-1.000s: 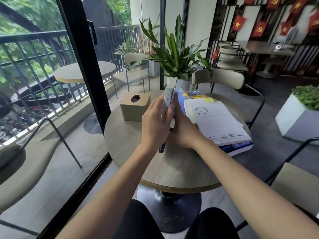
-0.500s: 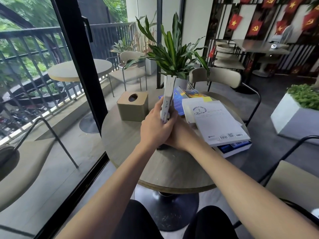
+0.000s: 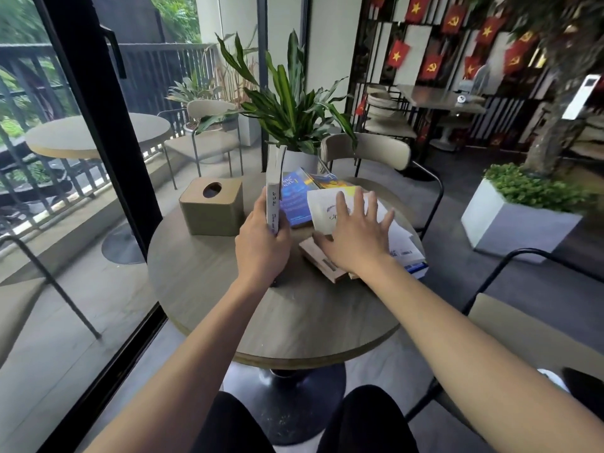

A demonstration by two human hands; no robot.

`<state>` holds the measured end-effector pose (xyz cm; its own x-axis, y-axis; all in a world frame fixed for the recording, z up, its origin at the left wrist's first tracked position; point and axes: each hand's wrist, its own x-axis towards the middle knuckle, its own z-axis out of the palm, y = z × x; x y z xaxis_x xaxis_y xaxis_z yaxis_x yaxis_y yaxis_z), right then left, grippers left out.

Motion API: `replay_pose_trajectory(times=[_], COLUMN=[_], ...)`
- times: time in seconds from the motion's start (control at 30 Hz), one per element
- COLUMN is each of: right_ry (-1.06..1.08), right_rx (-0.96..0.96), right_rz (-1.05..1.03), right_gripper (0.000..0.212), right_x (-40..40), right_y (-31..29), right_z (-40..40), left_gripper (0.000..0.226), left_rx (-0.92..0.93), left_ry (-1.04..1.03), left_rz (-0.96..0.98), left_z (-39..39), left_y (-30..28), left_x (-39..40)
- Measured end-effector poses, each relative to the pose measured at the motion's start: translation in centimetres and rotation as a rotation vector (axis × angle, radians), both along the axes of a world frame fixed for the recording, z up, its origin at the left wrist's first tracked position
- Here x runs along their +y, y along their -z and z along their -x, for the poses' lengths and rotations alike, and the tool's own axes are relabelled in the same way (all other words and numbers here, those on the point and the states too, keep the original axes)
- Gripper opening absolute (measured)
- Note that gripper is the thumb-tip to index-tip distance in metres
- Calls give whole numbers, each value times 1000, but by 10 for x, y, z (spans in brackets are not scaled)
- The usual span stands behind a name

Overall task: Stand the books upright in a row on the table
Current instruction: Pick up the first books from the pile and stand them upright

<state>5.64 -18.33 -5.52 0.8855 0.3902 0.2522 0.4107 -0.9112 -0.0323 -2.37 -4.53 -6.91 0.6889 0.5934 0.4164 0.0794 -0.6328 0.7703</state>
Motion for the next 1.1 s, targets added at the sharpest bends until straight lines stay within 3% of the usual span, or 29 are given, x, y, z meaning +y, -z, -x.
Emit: replay_pose_trajectory(times=[0.2, 0.53, 0.67, 0.87, 1.1], right_ry=[206, 329, 304, 109, -273], right_rx=[138, 152, 111, 17, -92], right_rz=[18, -144, -313, -549, -941], right_gripper=[114, 144, 118, 55, 20], right_x=[-23, -24, -25, -14, 28], right_y=[8, -1, -12, -25, -19], right_z=[-12, -10, -12, 3, 36], left_gripper=[46, 42, 41, 37, 39], left_rx=[-7, 25, 30, 13, -72], left_ry=[21, 24, 22, 32, -38], left_rz=[15, 25, 23, 17, 14], left_z=[-4, -7, -7, -6, -2], left_y=[-1, -3, -2, -2, 3], left_x=[-4, -8, -8, -6, 1])
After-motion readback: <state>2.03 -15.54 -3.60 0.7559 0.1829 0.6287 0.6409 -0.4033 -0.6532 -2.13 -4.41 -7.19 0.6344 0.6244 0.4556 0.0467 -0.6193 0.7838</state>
